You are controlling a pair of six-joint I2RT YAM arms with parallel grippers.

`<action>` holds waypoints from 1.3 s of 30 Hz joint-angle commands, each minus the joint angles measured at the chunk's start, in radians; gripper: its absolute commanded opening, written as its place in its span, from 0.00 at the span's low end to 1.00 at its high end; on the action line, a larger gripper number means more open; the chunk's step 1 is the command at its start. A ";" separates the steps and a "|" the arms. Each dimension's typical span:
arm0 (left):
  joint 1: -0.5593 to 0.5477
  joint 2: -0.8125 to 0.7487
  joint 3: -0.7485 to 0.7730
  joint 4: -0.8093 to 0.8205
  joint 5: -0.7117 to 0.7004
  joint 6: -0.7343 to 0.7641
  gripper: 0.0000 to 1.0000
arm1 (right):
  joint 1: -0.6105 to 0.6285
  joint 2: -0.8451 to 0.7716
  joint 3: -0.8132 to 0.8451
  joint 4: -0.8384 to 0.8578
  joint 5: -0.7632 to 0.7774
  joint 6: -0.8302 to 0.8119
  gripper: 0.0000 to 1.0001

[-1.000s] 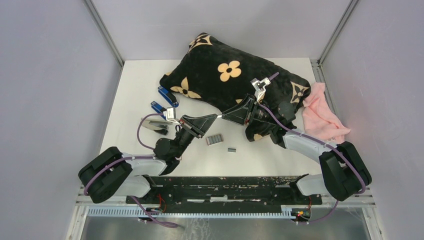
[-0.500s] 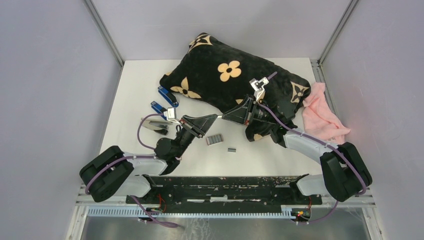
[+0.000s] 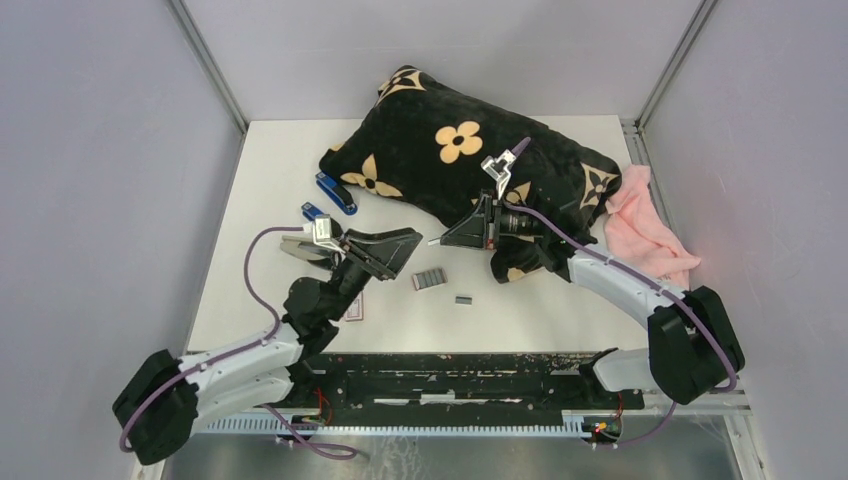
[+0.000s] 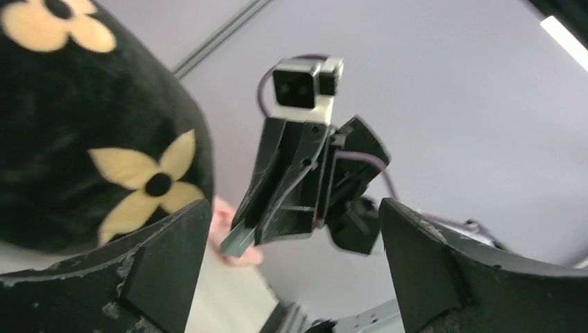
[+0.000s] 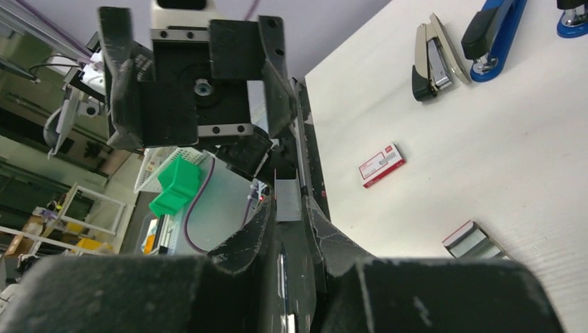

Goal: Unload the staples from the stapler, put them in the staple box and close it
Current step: Pick up the staple from the center of the board.

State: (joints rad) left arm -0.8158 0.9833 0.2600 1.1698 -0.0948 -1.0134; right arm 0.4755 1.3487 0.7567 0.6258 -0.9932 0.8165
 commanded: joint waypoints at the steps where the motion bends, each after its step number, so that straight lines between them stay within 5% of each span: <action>1: 0.009 -0.203 0.070 -0.526 0.045 0.339 0.98 | -0.002 -0.015 0.123 -0.295 -0.078 -0.209 0.17; 5: 0.010 -0.347 0.119 -0.803 0.098 0.485 0.99 | 0.001 0.001 0.171 -0.443 -0.116 -0.335 0.18; 9: 0.012 -0.389 0.117 -0.901 0.217 0.518 0.99 | 0.003 0.023 0.259 -0.731 -0.135 -0.574 0.18; 16: 0.013 -0.361 -0.069 -0.624 0.390 0.394 0.98 | 0.028 0.068 0.335 -1.031 -0.133 -0.859 0.18; 21: 0.016 -0.324 -0.112 -0.566 0.409 0.379 0.99 | 0.059 0.133 0.403 -1.210 -0.125 -1.004 0.18; 39: 0.058 -0.106 -0.197 -0.202 0.552 0.254 0.96 | 0.133 0.178 0.455 -1.392 -0.118 -1.197 0.19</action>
State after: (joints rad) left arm -0.7765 0.8459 0.0990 0.7704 0.4049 -0.6868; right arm 0.6025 1.5215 1.1606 -0.7460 -1.0977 -0.3317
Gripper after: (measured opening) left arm 0.958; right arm 0.199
